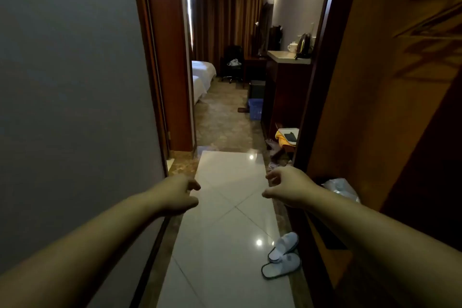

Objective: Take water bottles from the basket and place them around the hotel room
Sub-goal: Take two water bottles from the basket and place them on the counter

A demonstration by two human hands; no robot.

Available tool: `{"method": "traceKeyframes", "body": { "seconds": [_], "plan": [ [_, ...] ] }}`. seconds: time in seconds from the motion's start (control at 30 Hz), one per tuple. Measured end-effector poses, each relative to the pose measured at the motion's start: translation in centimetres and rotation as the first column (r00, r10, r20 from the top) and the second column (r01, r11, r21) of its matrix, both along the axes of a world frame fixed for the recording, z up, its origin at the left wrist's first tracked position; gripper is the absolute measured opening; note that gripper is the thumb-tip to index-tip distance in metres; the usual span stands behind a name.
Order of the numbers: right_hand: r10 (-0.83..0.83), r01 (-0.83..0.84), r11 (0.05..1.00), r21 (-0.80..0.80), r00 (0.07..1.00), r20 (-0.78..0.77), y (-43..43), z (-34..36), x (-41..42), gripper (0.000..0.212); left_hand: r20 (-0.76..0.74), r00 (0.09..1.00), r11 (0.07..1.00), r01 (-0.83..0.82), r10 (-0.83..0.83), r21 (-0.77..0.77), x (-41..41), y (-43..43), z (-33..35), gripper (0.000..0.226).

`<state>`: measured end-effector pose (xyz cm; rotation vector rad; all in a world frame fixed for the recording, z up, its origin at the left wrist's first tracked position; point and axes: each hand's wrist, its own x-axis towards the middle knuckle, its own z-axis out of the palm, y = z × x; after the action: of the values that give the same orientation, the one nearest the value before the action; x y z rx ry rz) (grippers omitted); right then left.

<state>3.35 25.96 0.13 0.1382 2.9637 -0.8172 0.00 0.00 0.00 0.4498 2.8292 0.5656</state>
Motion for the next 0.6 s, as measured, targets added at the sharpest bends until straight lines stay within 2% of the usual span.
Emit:
{"method": "traceKeyframes", "body": {
  "seconds": [0.23,0.6],
  "plan": [
    [-0.038,0.039,0.999,-0.021,0.999,0.031,-0.2,-0.9,-9.9,0.059,0.041,0.998,0.999,0.042,-0.041,-0.019,-10.9,-0.7,-0.5,0.047],
    [-0.069,0.069,0.998,0.009,0.997,-0.044,-3.1,0.3,-23.1,0.055,-0.110,0.990,0.995,0.081,-0.086,-0.055,-23.6,-3.1,2.4,0.038]
  ]
}}
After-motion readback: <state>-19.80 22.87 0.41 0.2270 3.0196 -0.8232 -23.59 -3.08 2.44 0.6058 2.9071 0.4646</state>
